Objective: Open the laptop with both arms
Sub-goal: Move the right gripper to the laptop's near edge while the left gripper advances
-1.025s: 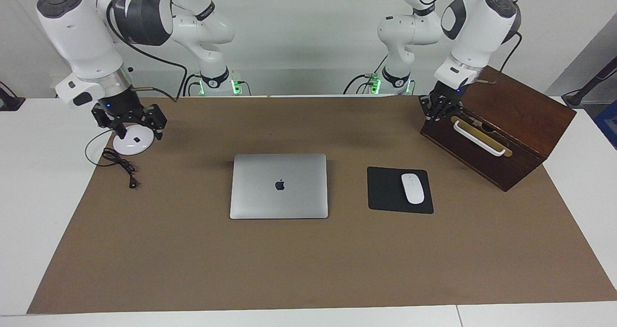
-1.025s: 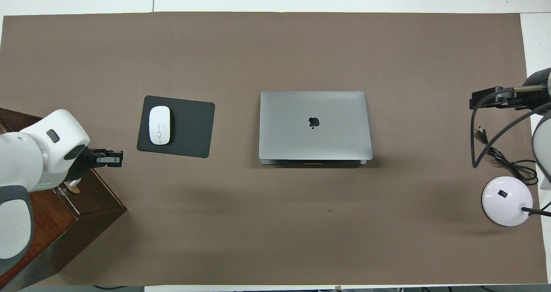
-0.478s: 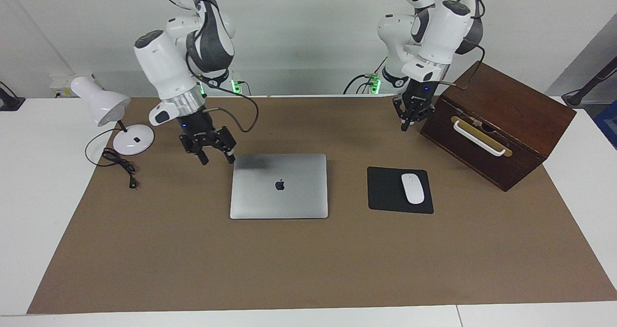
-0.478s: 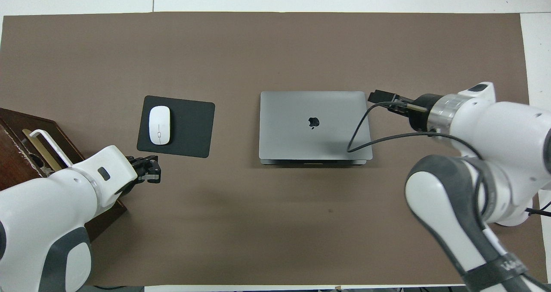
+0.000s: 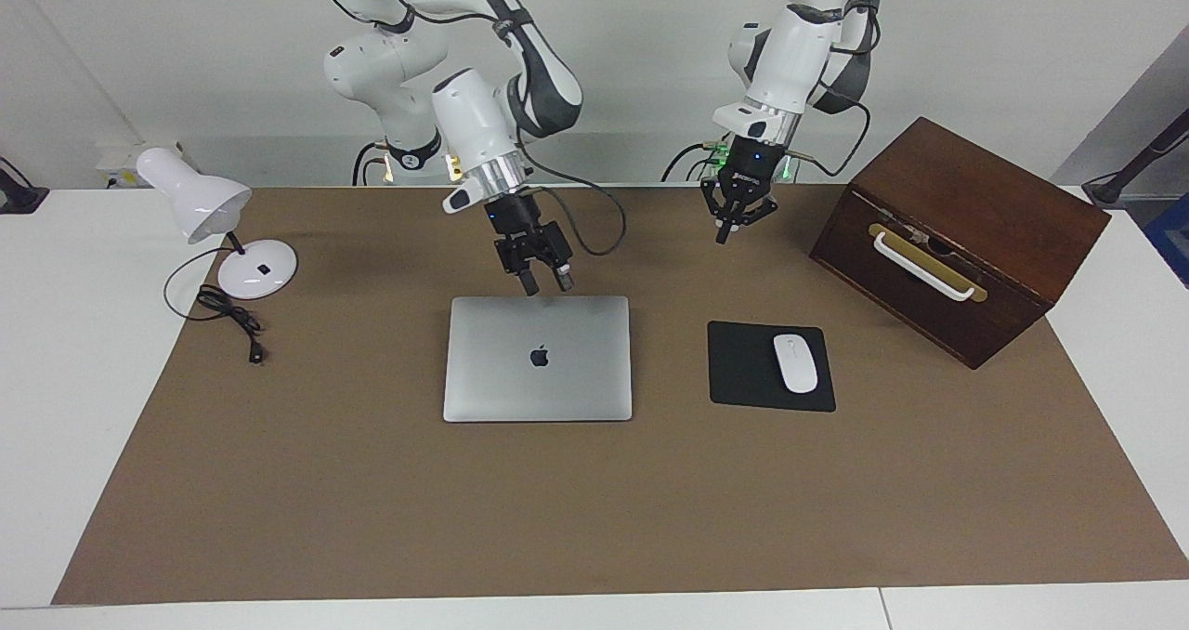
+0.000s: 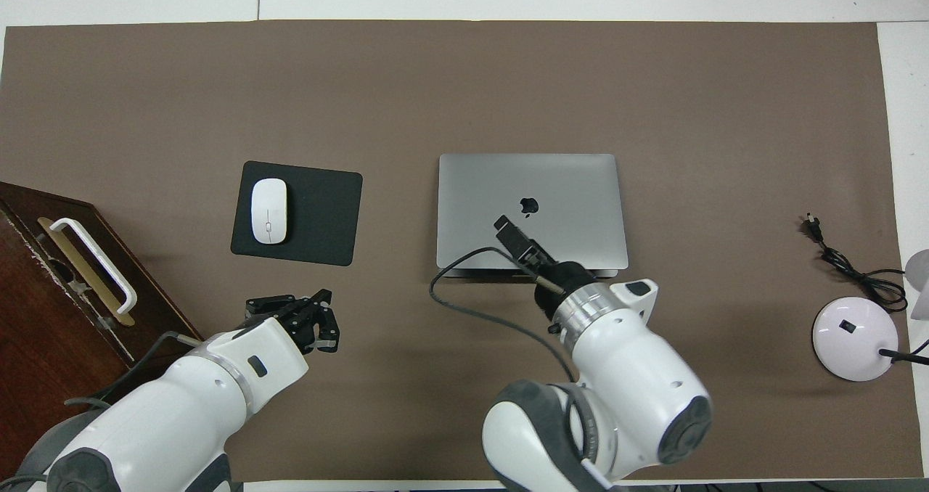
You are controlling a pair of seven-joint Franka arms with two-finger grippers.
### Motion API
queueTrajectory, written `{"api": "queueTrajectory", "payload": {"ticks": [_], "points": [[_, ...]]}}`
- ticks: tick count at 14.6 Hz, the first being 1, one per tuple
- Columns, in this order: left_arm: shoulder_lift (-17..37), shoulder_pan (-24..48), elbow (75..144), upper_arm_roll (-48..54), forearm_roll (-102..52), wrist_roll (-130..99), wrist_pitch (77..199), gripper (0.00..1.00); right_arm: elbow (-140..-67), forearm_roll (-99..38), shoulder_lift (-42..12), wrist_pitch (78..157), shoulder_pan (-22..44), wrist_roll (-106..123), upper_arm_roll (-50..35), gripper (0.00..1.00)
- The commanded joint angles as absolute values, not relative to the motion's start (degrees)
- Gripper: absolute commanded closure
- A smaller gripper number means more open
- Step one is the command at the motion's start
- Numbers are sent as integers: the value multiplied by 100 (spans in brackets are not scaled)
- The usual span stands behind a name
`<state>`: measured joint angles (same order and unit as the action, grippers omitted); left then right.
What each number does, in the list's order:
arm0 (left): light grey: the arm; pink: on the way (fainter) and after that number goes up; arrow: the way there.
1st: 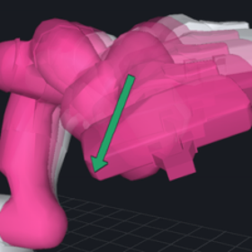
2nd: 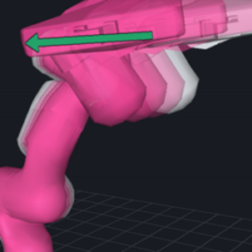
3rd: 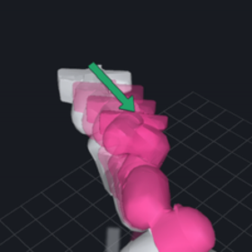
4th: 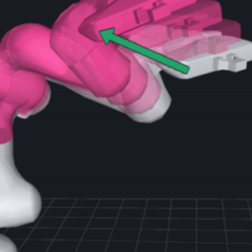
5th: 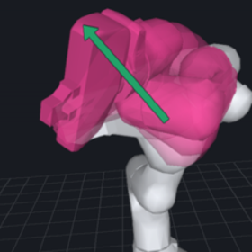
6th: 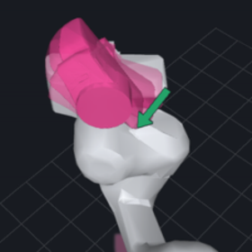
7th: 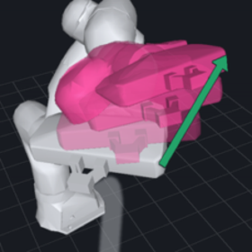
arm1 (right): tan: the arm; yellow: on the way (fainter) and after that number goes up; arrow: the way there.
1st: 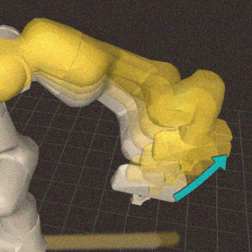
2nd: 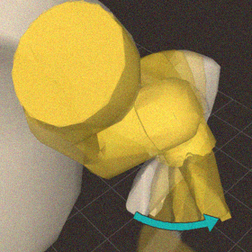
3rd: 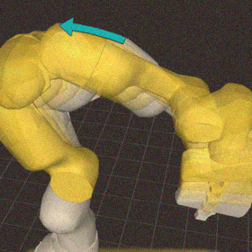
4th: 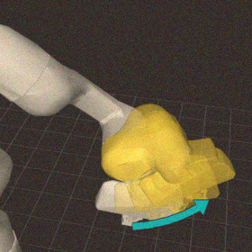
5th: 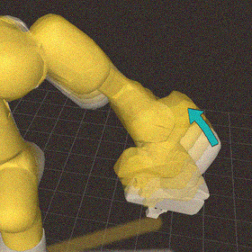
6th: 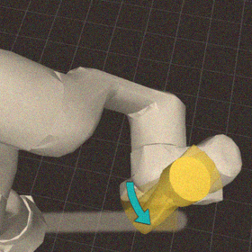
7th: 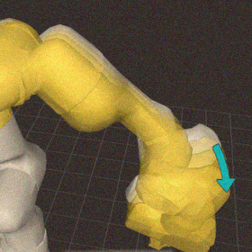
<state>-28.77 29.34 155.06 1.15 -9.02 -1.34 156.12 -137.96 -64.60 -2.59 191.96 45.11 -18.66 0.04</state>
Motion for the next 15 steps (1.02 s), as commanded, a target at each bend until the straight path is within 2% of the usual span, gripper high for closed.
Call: {"api": "queueTrajectory", "payload": {"ticks": [1, 4, 9, 12, 15], "points": [[-2936, 3409, 16030, 44, -1011, -210, 16493, 100, -13711, -7187, -396, 19589, 4973, -1925, 62, 0], [-2358, 3726, 16084, 44, -1011, -308, 17363, 100, -13755, -7768, -404, 19986, 5387, -1916, 62, 0], [-758, 4183, 16093, 44, -1011, -404, 19508, 100, -13764, -8428, -369, 20092, 5669, -1916, 62, 0], [-493, 4192, 16084, 44, -1002, -431, 20037, 100, -13764, -8622, -378, 20083, 5617, -1925, 62, 0], [-247, 4201, 15953, 35, -993, -422, 20074, 100, -13764, -8666, -404, 20066, 5432, -1907, 62, 0]]}}
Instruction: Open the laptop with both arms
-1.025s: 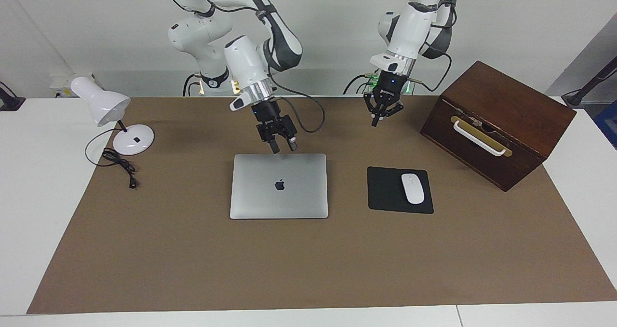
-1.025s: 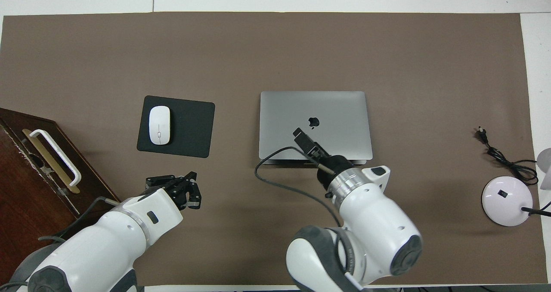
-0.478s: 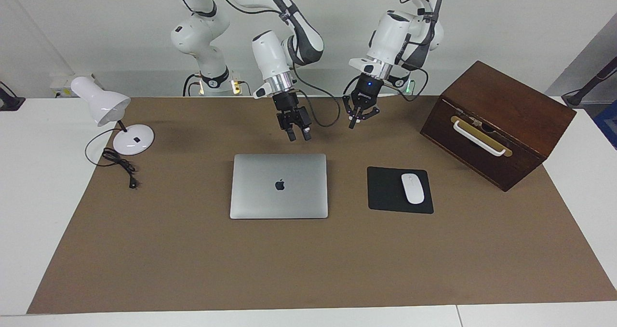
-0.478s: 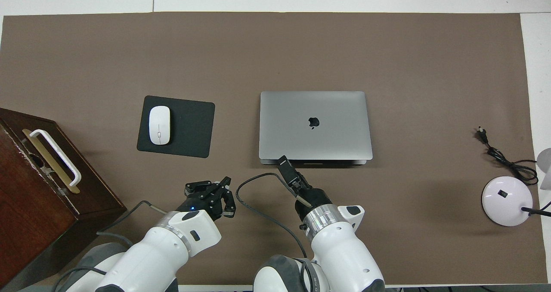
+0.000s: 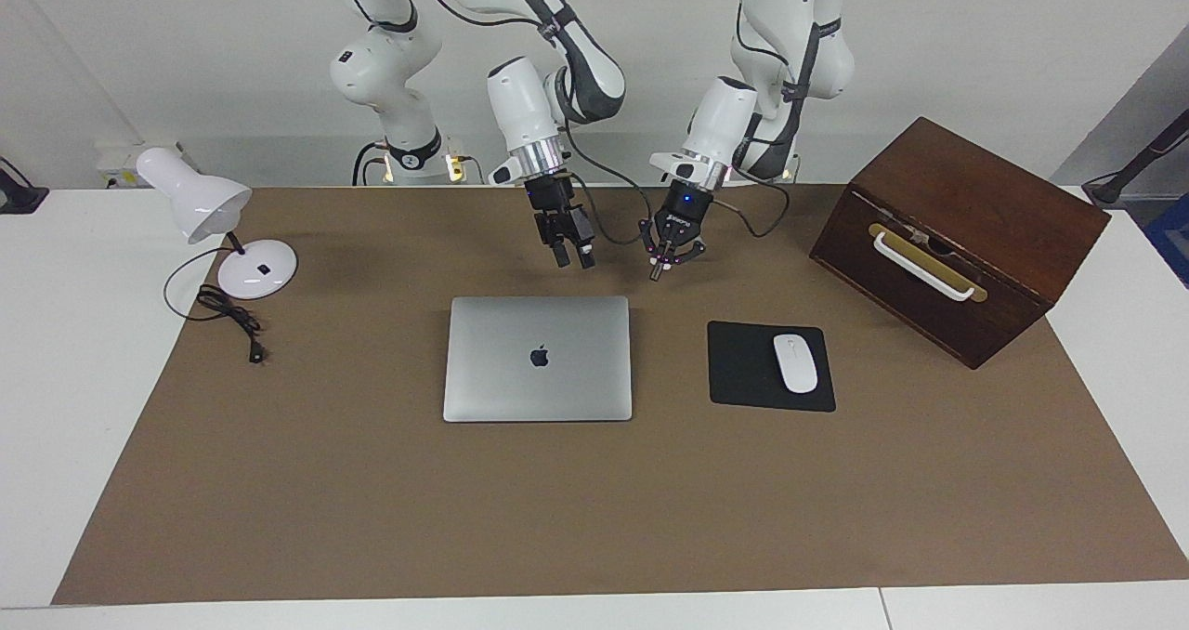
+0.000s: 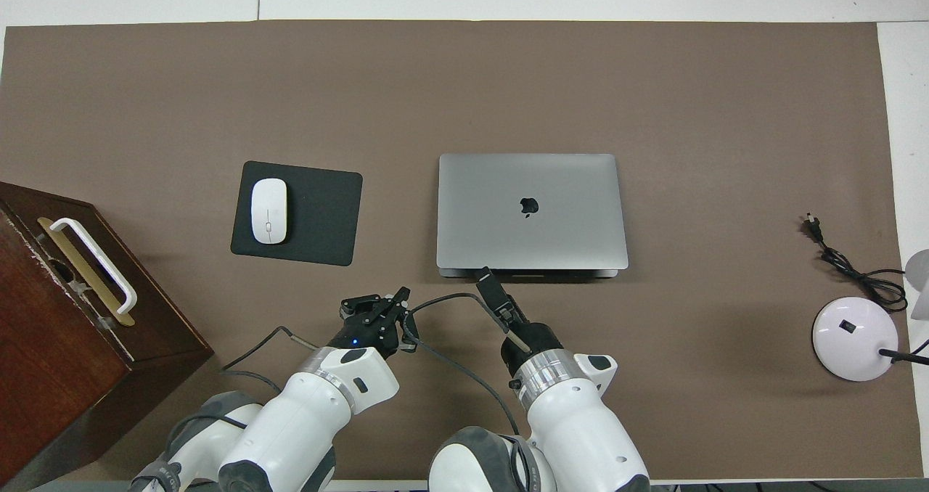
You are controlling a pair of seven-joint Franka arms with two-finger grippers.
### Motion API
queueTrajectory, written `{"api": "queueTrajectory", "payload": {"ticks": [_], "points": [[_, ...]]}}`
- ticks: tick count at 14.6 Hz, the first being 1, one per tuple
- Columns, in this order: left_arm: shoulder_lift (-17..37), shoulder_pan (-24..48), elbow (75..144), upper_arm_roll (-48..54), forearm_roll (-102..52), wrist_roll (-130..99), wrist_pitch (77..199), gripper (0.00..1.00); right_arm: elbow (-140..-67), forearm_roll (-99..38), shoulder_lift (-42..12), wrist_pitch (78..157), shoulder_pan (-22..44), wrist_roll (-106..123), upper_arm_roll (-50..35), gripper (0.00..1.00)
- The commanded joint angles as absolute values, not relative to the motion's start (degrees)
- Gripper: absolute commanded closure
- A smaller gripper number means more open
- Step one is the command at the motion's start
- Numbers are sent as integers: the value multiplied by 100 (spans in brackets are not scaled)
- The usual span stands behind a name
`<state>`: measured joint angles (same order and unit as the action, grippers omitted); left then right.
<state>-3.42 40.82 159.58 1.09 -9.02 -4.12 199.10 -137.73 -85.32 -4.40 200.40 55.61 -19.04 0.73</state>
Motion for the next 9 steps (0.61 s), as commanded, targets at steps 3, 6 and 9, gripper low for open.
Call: {"api": "queueTrajectory", "payload": {"ticks": [3, 6, 9], "points": [[8, 4201, 15645, 44, -976, -431, 20066, 100, -13764, -8666, -422, 19934, 5239, -1776, 62, 0], [447, 4314, 15250, 53, -967, -431, 20074, 100, -13746, -8666, -448, 19724, 5055, -1592, 62, 0], [501, 4377, 15162, 53, -967, -431, 20074, 100, -13746, -8666, -483, 19556, 4949, -1416, 62, 0]]}}
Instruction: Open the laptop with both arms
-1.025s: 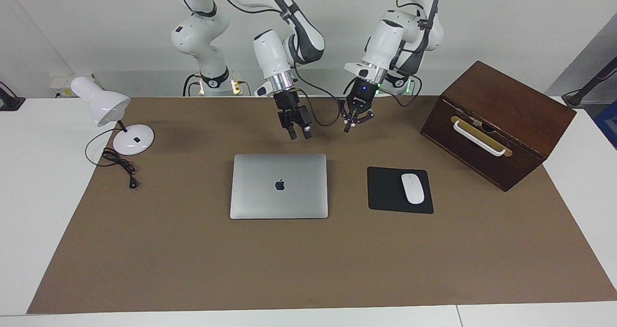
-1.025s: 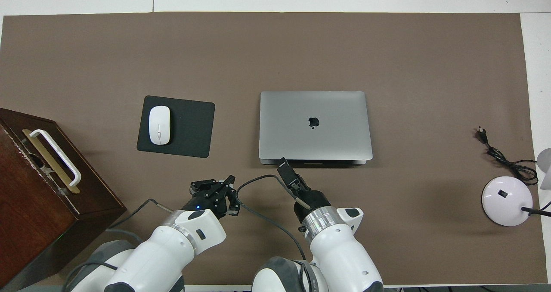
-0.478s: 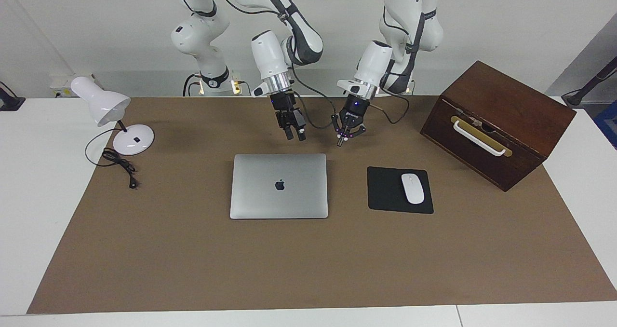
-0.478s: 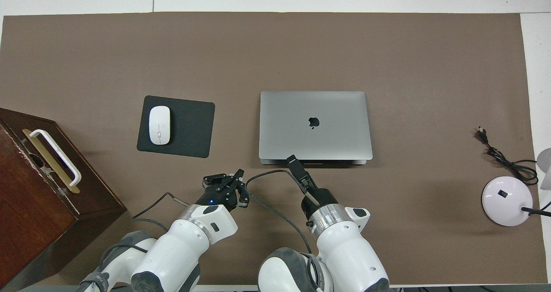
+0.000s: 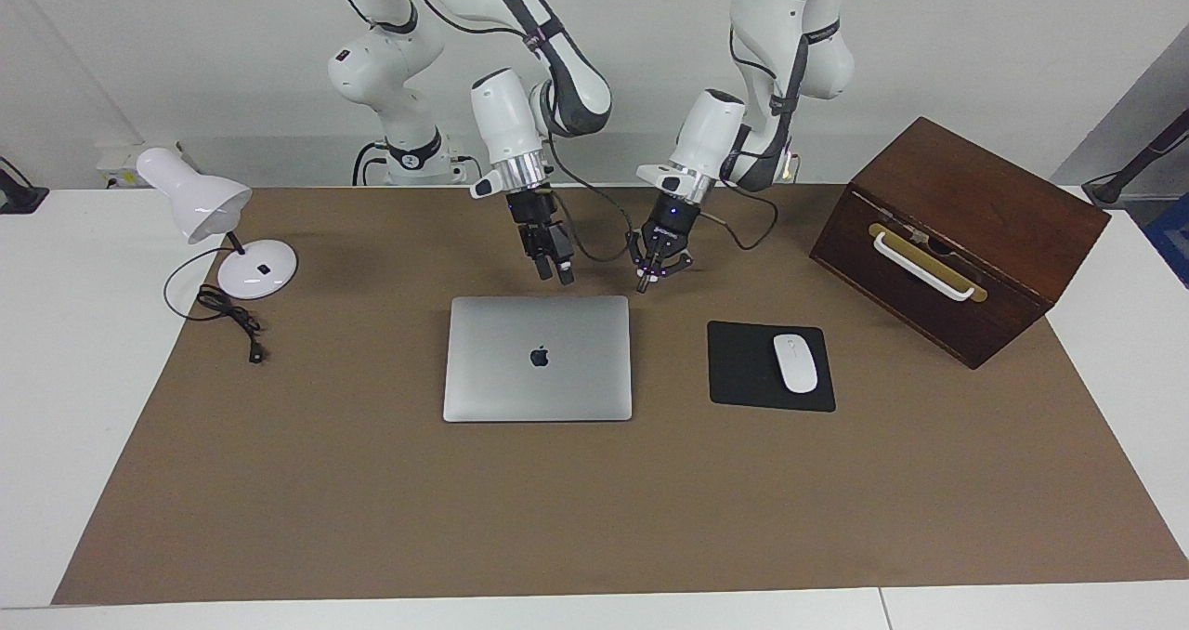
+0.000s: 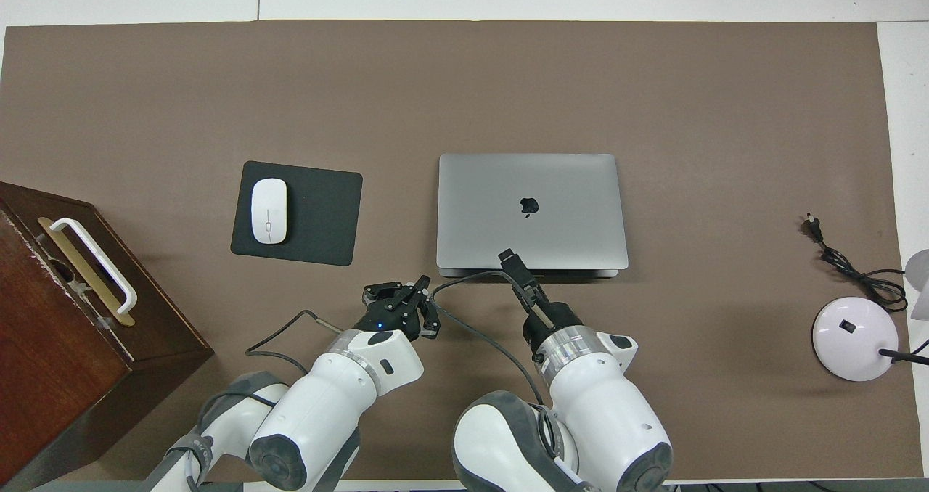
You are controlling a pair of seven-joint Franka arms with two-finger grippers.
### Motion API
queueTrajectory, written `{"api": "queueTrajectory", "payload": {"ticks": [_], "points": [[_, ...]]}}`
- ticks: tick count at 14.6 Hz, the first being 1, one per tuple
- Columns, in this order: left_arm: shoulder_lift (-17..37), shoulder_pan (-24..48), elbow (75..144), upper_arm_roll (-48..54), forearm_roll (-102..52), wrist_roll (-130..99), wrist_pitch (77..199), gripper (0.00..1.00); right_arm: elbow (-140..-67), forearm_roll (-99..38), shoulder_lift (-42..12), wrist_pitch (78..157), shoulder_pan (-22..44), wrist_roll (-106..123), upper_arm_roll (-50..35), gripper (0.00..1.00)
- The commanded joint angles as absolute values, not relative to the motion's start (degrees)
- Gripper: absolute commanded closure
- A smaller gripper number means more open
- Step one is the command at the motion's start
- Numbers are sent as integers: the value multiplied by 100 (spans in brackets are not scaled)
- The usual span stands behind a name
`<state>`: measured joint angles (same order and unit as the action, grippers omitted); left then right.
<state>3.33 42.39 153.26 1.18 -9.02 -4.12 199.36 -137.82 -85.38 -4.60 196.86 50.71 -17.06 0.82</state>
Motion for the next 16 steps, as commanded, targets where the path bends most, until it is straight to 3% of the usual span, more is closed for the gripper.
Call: {"api": "queueTrajectory", "payload": {"ticks": [1, 16], "points": [[579, 4386, 15109, 53, -967, -431, 20074, 100, -13746, -8666, -492, 19547, 4931, -1380, 62, 0], [1151, 4438, 14643, 26, -598, -413, 20092, 100, -13746, -8666, -492, 19512, 4834, -1187, 62, 0]]}}
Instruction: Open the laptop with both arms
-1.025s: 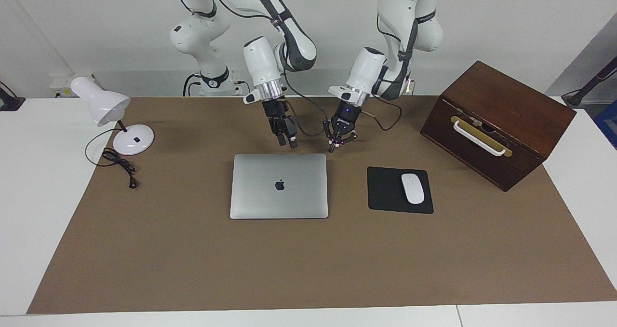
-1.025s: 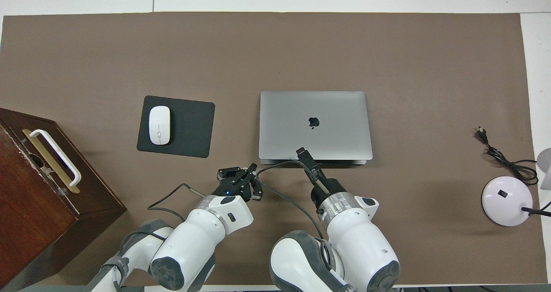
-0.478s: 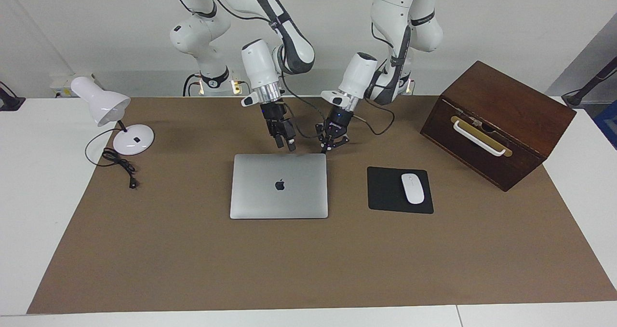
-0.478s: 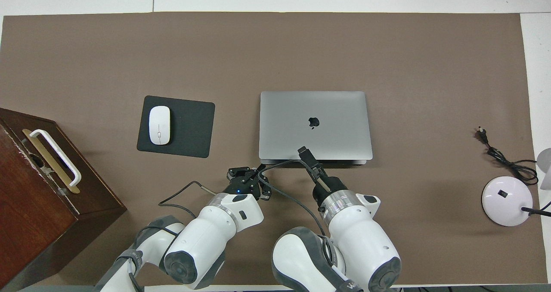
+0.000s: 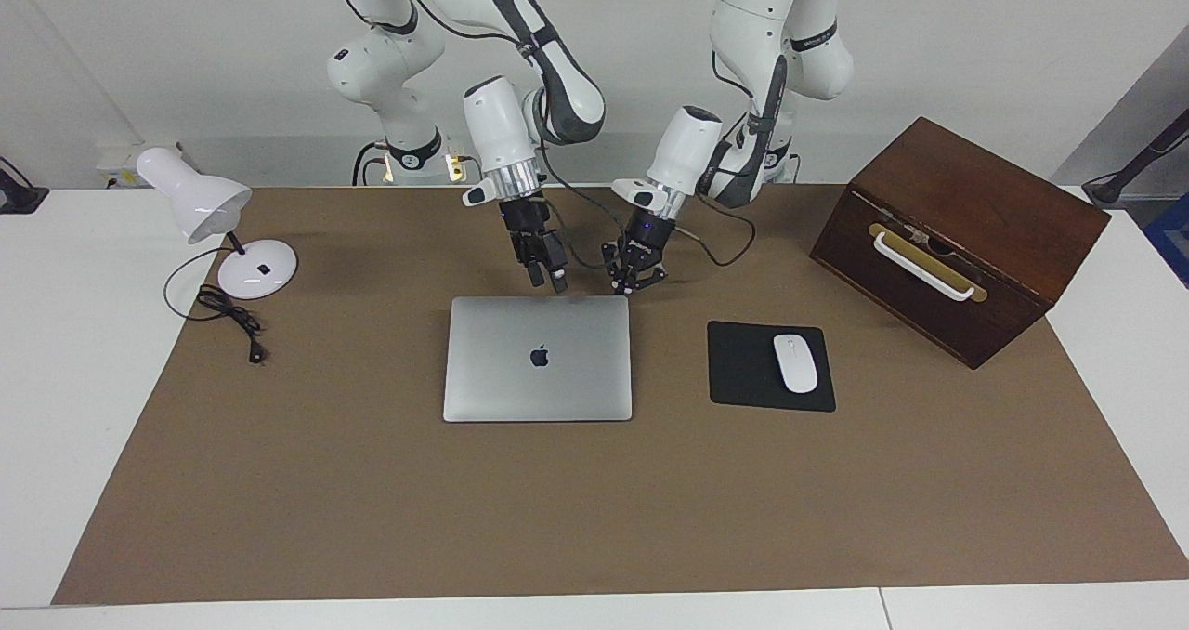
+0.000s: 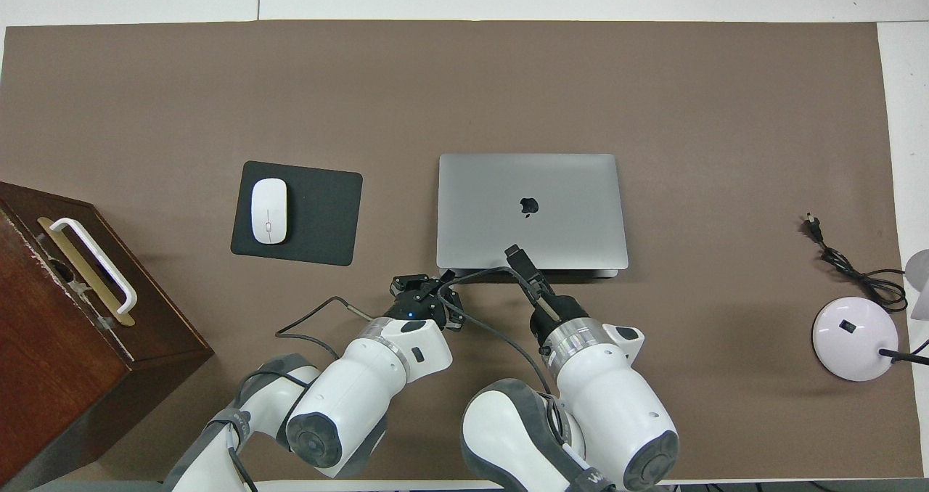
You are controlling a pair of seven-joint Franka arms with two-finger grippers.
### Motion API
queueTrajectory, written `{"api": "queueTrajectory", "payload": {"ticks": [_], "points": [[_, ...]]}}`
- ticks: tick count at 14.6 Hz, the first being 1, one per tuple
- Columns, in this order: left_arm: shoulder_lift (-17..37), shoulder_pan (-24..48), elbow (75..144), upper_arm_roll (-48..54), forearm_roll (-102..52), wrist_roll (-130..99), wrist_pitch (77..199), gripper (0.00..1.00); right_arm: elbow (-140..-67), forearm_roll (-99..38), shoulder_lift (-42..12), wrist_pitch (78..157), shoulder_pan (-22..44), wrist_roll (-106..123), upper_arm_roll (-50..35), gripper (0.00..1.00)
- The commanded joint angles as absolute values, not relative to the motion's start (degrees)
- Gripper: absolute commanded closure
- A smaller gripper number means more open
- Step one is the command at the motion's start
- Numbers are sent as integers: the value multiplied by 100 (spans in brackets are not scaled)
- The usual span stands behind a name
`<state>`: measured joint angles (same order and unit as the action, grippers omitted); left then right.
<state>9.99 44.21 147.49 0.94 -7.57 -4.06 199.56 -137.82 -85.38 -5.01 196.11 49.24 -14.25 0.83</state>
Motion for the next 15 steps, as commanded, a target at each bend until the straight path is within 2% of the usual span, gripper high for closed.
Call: {"api": "queueTrajectory", "payload": {"ticks": [1, 15], "points": [[1160, 4430, 14634, 26, -598, -413, 20092, 100, -13746, -8666, -492, 19477, 4817, -1178, 62, 0], [1468, 4245, 14397, 26, -448, -404, 20092, 100, -13746, -8666, -492, 19433, 4764, -1099, 62, 0]]}}
